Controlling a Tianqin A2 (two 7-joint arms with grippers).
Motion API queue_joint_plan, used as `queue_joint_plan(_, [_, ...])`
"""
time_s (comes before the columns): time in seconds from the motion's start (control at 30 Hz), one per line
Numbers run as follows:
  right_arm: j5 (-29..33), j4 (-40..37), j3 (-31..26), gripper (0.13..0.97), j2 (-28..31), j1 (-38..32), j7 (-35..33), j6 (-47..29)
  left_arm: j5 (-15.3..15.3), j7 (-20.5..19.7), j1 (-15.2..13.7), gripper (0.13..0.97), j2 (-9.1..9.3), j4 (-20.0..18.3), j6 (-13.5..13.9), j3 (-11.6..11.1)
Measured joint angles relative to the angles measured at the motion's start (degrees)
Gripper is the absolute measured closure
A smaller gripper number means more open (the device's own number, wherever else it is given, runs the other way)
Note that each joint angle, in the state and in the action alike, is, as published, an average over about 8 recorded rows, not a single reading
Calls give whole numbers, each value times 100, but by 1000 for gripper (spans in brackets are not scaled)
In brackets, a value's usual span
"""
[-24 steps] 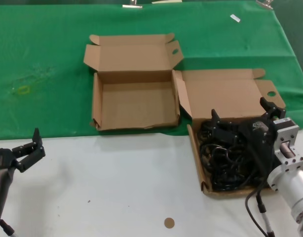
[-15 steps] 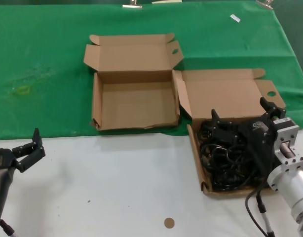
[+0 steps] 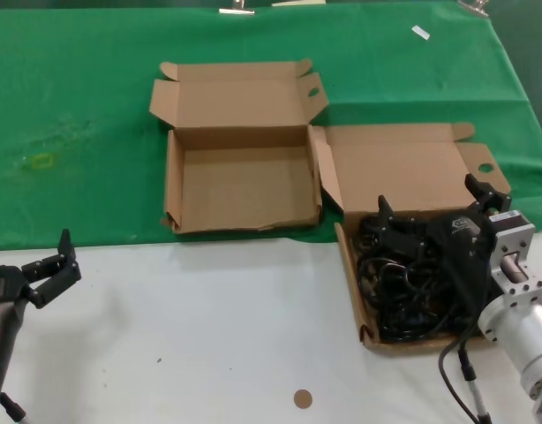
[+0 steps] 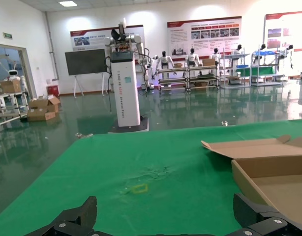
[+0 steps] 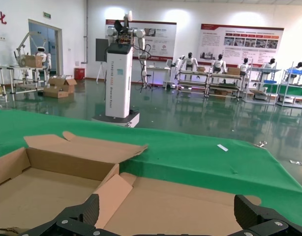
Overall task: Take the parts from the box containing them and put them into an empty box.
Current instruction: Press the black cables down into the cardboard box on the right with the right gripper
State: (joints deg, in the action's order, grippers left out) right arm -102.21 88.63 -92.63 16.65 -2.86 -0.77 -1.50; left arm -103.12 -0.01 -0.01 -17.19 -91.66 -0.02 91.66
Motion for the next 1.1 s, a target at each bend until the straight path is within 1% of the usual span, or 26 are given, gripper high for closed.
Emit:
queue_joint_plan(0.23, [0, 0, 0, 129, 0, 0, 0, 0, 0, 0, 0, 132, 0, 0, 0, 0])
queue_joint_plan(0.53, [-2, -2, -7, 129, 5, -1, 0, 12, 0, 0, 0, 152, 0, 0, 0, 0])
queue_joint_plan(0.73, [-77, -16, -154, 129, 126, -14, 29, 161, 0, 0, 0, 221, 0, 0, 0, 0])
queue_joint_plan(0.83, [-228, 2, -367, 129, 338, -23, 52, 298, 0, 0, 0, 244, 0, 0, 0, 0])
queue_joint_plan(0.9, [-403, 44, -577, 129, 568, -30, 60, 409, 0, 0, 0, 284, 0, 0, 0, 0])
queue_joint_plan(1.1, [-1223, 323, -1429, 129, 1596, -131, 33, 774, 0, 0, 0, 407, 0, 0, 0, 0])
